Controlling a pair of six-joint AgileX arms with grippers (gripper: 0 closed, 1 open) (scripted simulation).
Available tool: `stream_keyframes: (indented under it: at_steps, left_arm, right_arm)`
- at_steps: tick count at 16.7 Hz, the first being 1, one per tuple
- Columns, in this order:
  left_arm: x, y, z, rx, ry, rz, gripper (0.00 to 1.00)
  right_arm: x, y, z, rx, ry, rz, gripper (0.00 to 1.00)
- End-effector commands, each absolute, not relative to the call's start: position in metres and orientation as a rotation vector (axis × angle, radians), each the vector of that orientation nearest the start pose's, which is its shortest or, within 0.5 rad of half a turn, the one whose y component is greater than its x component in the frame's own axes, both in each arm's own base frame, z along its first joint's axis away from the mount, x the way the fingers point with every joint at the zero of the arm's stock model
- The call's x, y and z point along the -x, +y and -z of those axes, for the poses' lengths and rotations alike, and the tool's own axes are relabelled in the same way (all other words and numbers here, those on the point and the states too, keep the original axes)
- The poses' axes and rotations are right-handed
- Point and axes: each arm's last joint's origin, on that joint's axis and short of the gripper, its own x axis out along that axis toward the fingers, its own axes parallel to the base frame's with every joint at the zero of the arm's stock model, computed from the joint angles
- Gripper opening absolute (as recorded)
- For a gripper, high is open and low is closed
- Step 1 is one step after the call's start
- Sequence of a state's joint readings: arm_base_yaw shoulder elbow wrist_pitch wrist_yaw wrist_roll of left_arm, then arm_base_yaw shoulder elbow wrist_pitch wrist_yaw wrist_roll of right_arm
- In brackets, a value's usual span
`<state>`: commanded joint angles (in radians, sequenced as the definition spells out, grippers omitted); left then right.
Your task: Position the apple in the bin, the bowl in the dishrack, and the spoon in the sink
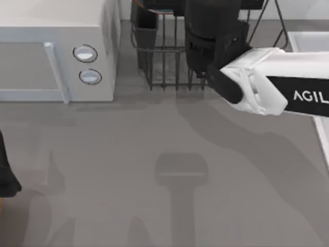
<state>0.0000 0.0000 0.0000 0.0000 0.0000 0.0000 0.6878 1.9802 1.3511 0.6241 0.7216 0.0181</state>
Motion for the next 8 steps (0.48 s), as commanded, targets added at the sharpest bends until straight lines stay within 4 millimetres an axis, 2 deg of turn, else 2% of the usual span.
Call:
stream_keyframes:
  at_steps: [3,7,8]
  left_arm:
    - [-0.106,-0.001,-0.160,0.000,0.000,0.000,1.00]
    - [-0.106,-0.001,-0.160,0.000,0.000,0.000,1.00]
    - [-0.106,-0.001,-0.160,0.000,0.000,0.000,1.00]
  right_arm:
    - [-0.381,0.263,-0.220,0.000,0.000,0.010,0.00]
    - [-0.382,0.262,-0.219,0.000,0.000,0.010,0.00]
    - [-0.382,0.262,-0.219,0.000,0.000,0.010,0.08]
